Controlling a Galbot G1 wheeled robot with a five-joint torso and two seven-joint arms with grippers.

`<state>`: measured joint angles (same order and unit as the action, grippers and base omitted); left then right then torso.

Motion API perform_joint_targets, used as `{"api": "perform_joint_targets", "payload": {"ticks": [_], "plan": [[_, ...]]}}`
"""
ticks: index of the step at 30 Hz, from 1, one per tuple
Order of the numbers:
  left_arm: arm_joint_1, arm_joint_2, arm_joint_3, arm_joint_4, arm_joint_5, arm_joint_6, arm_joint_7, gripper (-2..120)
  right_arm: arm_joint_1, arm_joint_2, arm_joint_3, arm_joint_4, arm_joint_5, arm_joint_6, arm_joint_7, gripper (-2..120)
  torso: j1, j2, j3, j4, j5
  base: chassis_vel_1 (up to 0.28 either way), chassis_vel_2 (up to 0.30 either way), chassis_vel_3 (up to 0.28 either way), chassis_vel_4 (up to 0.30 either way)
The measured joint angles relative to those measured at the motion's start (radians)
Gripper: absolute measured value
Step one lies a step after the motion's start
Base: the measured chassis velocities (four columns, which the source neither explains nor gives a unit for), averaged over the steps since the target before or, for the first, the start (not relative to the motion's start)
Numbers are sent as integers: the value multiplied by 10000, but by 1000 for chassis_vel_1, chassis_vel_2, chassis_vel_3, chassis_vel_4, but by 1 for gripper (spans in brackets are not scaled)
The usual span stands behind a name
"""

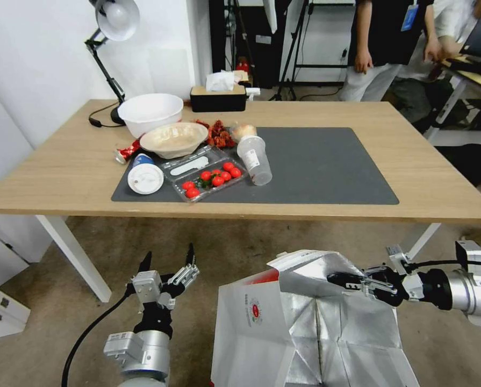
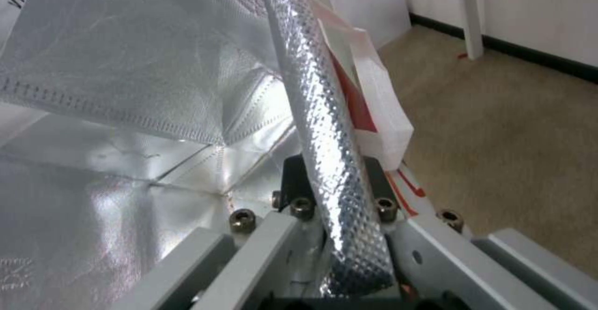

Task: Pick up the food delivery bag from the floor and place it on the table.

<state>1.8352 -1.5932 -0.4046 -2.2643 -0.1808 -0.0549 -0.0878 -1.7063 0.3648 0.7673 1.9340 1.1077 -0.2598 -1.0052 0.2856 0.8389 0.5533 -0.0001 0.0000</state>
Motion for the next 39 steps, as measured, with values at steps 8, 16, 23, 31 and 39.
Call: {"api": "perform_joint_targets", "payload": {"ticks": [8, 16, 23, 31, 39], "plan": [[9, -6, 1, -4, 10, 2, 0, 100, -4, 40, -32, -31, 13, 0, -17, 0, 148, 355, 209, 0, 0, 0, 0, 0, 0], [17, 6, -2, -9, 11, 1, 0, 100, -1, 29, -33, -37, 40, -1, -17, 0, 285, 695, 409, 1, 0, 0, 0, 0, 0], [19, 42, -21, -18, 0, -1, -2, 100, 0, 59, -38, -37, 46, -1, -12, 0, 443, 1045, 603, 0, 0, 0, 0, 0, 0], [29, 55, -30, -19, -10, 0, 31, 100, -6, 114, -62, -42, 46, 8, -4, 0, 604, 1417, 817, 1, 0, 0, 0, 0, 0], [38, 105, -72, 23, -59, -5, -11, 100, 4, 178, -99, -51, 46, 32, 12, 0, 774, 1809, 1037, 1, 0, 0, 0, 0, 0]]}}
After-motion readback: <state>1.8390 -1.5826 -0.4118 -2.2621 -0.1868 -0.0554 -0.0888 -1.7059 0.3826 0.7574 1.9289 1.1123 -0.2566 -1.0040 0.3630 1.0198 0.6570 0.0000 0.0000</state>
